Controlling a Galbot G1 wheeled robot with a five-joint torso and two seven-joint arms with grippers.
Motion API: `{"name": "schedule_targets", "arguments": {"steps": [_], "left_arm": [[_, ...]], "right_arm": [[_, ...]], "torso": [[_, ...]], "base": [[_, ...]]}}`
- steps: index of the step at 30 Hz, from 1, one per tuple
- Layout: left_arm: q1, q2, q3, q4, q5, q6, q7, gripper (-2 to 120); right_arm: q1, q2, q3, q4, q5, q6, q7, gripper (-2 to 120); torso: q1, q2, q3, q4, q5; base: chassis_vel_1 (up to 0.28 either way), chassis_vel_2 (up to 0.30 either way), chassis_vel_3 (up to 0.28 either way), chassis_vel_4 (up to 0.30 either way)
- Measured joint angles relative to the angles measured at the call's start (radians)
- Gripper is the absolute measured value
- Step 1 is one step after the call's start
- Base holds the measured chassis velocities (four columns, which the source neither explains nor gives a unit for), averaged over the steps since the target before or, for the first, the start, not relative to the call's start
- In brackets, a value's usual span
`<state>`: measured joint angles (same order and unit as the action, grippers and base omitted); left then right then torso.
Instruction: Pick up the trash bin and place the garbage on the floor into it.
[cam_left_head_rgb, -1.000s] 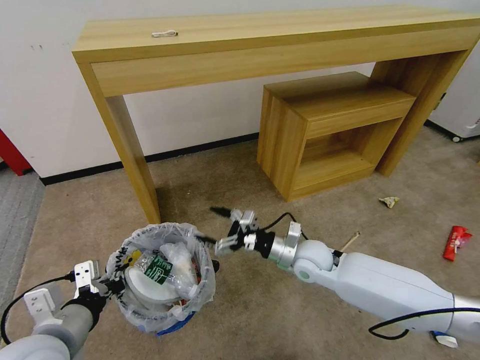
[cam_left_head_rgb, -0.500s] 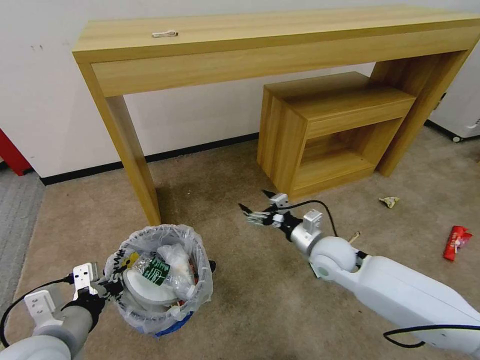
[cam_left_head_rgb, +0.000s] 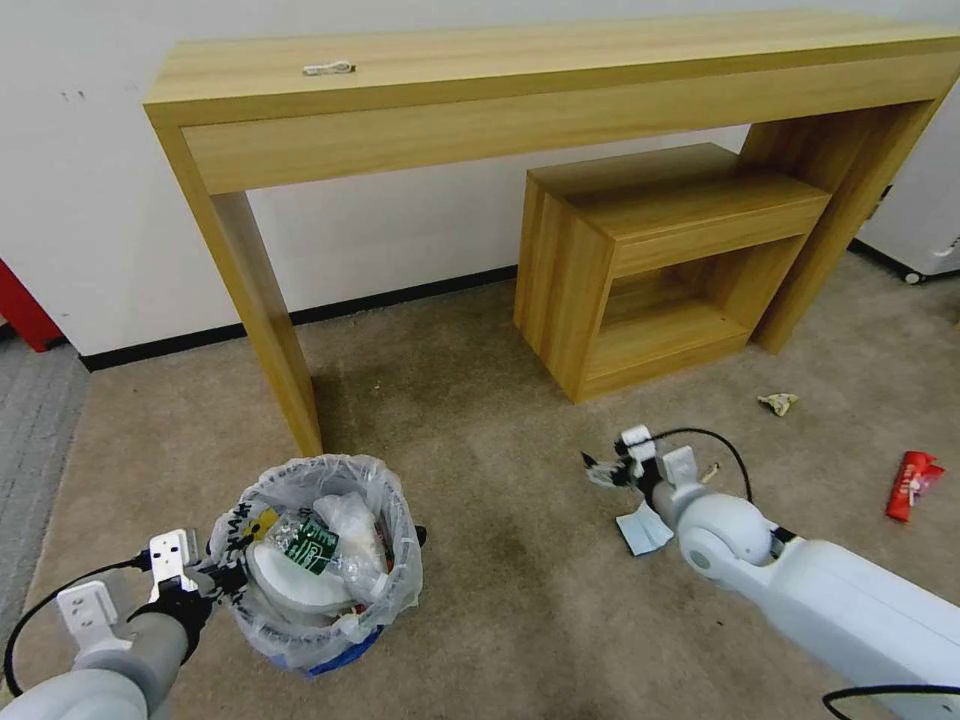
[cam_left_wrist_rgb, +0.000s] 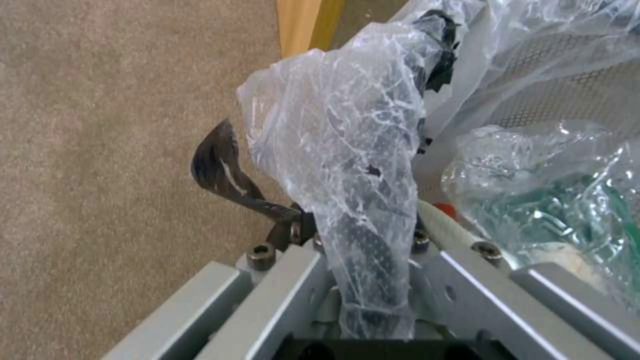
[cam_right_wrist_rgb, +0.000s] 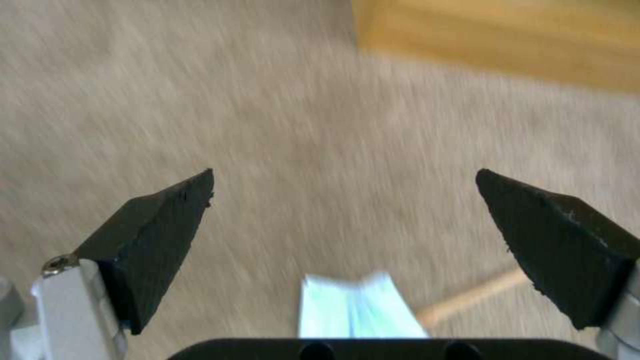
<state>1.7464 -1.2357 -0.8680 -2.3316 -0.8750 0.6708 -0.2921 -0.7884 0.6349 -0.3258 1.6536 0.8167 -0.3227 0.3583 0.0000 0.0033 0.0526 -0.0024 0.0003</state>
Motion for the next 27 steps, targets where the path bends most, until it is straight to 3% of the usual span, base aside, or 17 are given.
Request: {"name": "schedule_targets", "arguments": {"steps": [7,15,27], "left_arm": [[0.010,-0.001,-0.001,0.001,0.008,-0.008,0.010,1],[0.012,-0.002,-0.002,0.002,0.008,-0.011,0.012,1],[0.021,-0.005,-0.010,-0.003,0.009,-0.016,0.015,1]], "right_arm": [[-0.056,0.002,-0.007,-0.167,-0.104,0.001,-0.028,100],[-0.061,0.026,-0.022,-0.262,-0.182,0.046,-0.096,100],[0.035,0.098,-0.083,-0.441,-0.276,0.135,-0.184,100]], "torso": [[0.000,0.000,0.000,0.0000,-0.0004],[0.000,0.000,0.000,0.0000,-0.0002],[0.000,0.000,0.000,0.0002,-0.0006]], "base": [[0.000,0.000,0.000,0.000],[0.000,0.000,0.000,0.000],[0.000,0.000,0.000,0.000]]}}
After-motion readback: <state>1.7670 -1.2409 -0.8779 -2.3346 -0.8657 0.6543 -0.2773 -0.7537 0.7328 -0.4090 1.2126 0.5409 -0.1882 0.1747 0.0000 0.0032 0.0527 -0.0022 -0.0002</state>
